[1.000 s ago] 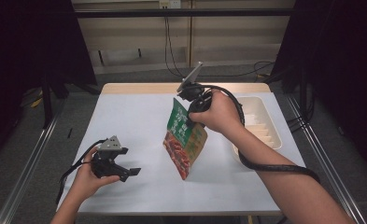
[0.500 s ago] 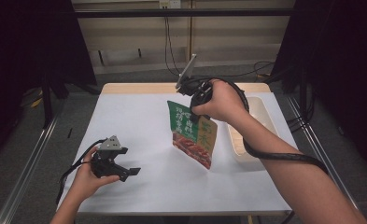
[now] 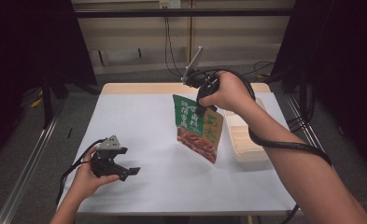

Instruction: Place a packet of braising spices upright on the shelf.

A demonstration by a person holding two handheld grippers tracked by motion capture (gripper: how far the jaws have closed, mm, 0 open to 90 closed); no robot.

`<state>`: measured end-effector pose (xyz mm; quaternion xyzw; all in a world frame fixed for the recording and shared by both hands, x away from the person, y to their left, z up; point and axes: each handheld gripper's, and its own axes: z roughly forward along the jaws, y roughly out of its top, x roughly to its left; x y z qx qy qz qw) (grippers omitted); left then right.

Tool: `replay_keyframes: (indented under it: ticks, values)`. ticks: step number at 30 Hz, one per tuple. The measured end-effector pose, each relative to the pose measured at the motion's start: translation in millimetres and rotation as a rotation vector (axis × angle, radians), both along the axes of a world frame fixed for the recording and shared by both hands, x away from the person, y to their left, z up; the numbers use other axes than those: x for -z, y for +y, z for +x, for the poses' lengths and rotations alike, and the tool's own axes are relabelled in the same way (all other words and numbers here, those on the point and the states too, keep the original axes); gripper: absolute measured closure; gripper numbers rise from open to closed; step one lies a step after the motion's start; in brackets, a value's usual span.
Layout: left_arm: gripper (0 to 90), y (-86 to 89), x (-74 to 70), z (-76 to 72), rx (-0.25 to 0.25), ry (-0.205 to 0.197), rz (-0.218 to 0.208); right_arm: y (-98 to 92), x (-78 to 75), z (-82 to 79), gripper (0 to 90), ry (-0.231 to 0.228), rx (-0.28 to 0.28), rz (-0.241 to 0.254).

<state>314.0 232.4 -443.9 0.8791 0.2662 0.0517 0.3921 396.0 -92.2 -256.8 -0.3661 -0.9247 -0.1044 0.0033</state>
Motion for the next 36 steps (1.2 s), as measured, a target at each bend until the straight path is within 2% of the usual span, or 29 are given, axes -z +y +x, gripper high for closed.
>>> replay_keyframes:
  ticks: [2,4,8,15,17,18,27,30,36]
  values:
    - [4.6,0.4,-1.1,-0.1,-0.006,-0.010,0.008,-1.0,-0.2,2.3,90.0,0.007,0.004,-0.001]
    - [4.6,1.1,-0.8,0.2,-0.005,-0.003,-0.011,-1.6,-1.0,5.1,90.0,0.009,-0.004,-0.009]
    - [4.6,1.7,-1.0,0.4,-0.010,-0.011,-0.009,-3.4,-1.8,9.3,90.0,0.008,-0.019,-0.011]
    - [4.6,2.0,-0.4,0.2,-0.011,-0.006,0.001,-8.1,-6.1,17.2,90.0,0.016,-0.039,0.006]
    - [4.6,1.9,-0.5,0.0,-0.013,-0.008,0.011,-10.0,-8.4,19.6,90.0,0.014,-0.038,0.000]
    - [4.7,1.7,0.1,0.0,-0.012,-0.008,0.001,-11.1,-9.4,20.7,90.0,0.018,-0.034,0.002]
    - [4.7,0.9,1.0,0.1,-0.013,-0.003,0.007,-25.8,-16.5,31.5,90.0,0.022,-0.026,0.007]
    - [4.7,0.9,0.9,0.0,-0.014,0.002,-0.003,-29.5,-17.1,35.3,90.0,0.029,-0.019,0.004]
    - [4.6,0.7,0.9,0.2,-0.016,0.004,0.000,-34.1,-17.8,40.8,90.0,0.017,-0.049,-0.005]
